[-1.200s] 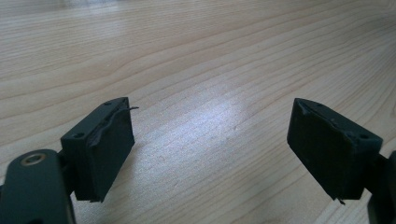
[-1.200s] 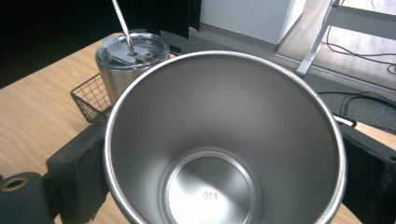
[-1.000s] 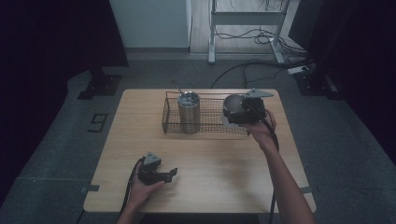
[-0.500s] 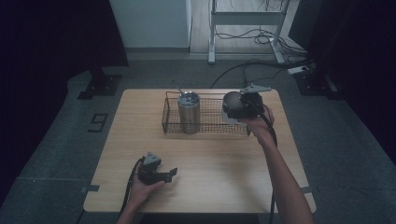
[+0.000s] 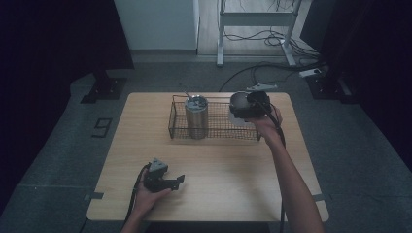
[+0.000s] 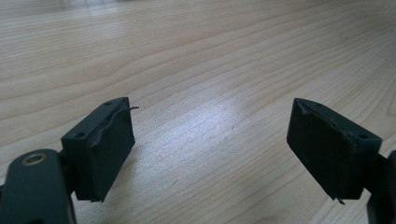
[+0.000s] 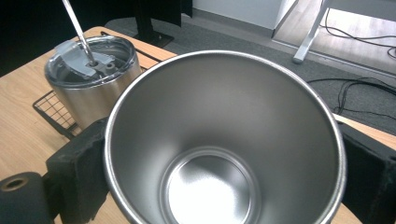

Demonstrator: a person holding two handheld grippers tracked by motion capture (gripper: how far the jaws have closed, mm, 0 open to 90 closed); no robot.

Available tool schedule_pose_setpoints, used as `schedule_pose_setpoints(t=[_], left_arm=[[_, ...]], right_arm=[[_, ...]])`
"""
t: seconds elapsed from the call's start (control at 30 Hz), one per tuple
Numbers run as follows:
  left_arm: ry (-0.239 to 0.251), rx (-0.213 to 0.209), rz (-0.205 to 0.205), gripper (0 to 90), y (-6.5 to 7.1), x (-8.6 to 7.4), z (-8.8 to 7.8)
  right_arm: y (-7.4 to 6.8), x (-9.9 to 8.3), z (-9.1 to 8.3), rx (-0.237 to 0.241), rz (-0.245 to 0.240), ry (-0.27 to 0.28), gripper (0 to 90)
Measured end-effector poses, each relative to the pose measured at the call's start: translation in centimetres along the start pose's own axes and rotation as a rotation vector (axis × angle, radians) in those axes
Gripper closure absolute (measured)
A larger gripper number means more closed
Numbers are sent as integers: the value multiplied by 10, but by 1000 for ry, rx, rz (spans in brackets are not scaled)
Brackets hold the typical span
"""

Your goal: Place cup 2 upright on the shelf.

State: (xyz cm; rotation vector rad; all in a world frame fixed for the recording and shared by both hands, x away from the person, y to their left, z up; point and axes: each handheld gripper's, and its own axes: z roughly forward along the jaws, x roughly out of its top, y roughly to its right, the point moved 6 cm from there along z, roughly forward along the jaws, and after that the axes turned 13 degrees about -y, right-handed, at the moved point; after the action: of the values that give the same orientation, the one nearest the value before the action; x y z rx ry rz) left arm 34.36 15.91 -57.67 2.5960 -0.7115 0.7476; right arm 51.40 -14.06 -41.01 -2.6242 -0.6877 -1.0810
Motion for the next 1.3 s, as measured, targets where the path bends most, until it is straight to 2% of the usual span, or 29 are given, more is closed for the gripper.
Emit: schedule_pose_setpoints(t=[0.1, 0.3, 0.83, 1.13, 1.3], left_arm=[[14, -43, -13, 151, 3, 2, -3], [4, -26, -13, 152, 3, 1, -3], [-1, -36, -12, 151, 1, -1, -2], [0, -35, -23, 151, -2, -1, -1], [-1, -34, -21, 151, -1, -2, -1]], right_arm=[[2, 2, 3, -3, 4, -1, 62], [5, 3, 11, -5, 13, -14, 62], [9, 17, 35, -27, -7, -42, 62], [19, 18, 48, -35, 30, -49, 62], [26, 16, 53, -19, 58, -49, 62]])
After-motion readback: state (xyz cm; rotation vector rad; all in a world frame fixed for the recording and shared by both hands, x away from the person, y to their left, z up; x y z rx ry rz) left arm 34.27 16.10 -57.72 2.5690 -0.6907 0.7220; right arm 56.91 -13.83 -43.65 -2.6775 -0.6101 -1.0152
